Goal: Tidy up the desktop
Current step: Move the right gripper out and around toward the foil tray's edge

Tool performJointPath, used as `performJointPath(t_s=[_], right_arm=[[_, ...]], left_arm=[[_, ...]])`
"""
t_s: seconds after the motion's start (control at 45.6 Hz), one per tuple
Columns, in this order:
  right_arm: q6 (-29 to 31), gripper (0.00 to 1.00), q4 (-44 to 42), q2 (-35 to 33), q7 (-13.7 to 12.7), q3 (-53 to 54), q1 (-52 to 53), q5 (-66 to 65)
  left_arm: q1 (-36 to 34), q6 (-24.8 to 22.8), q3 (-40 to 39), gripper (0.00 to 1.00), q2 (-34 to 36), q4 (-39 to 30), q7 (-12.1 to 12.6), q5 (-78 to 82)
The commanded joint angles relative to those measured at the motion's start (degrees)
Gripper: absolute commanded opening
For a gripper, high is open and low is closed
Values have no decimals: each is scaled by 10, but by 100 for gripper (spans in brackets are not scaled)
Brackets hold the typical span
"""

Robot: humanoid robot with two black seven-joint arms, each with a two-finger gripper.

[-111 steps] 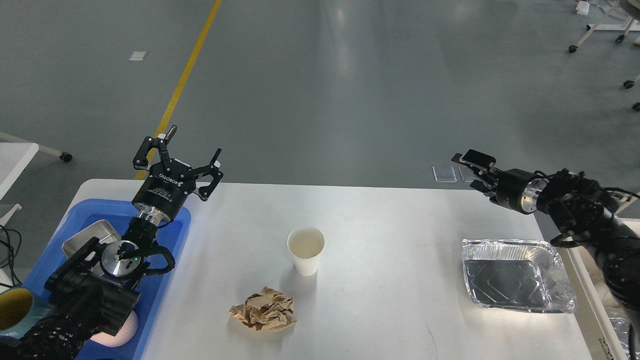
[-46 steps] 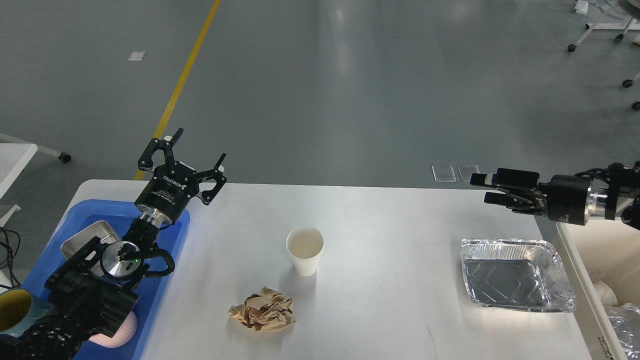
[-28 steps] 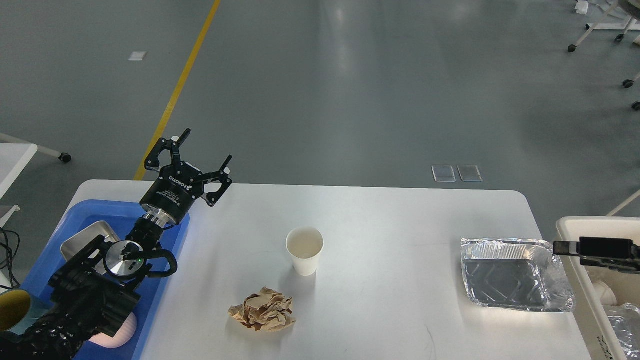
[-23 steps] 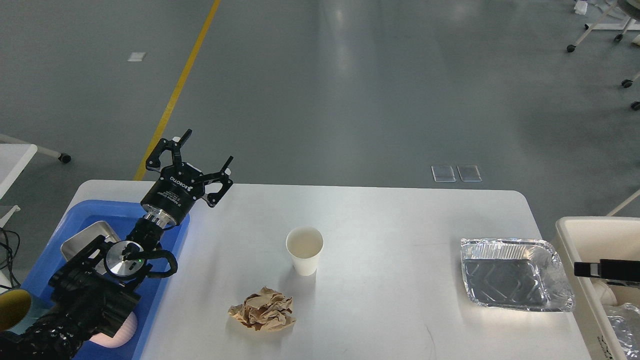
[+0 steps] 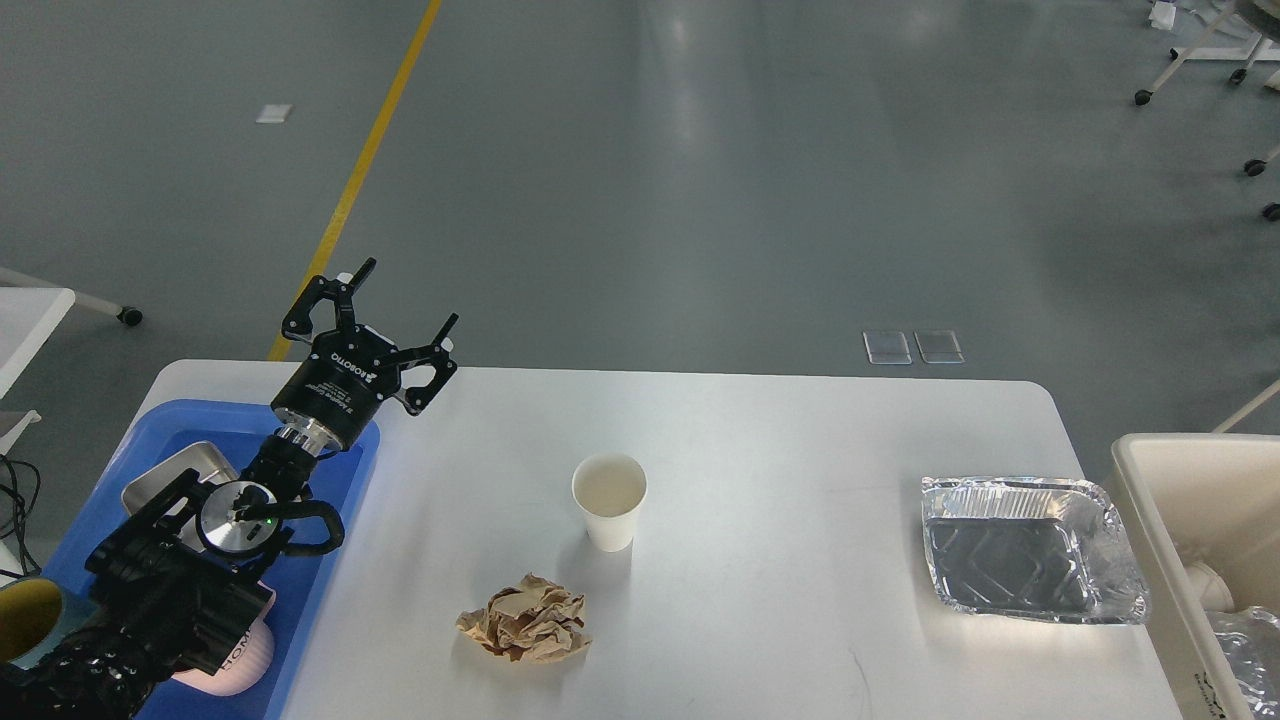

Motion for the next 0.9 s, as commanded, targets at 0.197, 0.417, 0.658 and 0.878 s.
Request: performJointPath(t_s=[0.197, 0.417, 0.658, 0.878], right_arm=[[-92, 100, -14, 24, 2, -5, -2, 9], [-106, 100, -23, 70, 0, -21, -9, 50], [-102, 100, -92, 176, 0, -26, -56, 53], [-103, 100, -231, 295, 6, -26, -85, 50]], left_arm=[[2, -1, 13, 97, 2, 0, -4, 1], [1, 1, 13, 97, 5, 0, -4, 1], [-1, 4, 13, 97, 8, 0, -4, 1], [0, 4, 13, 97, 13, 0, -2, 1]])
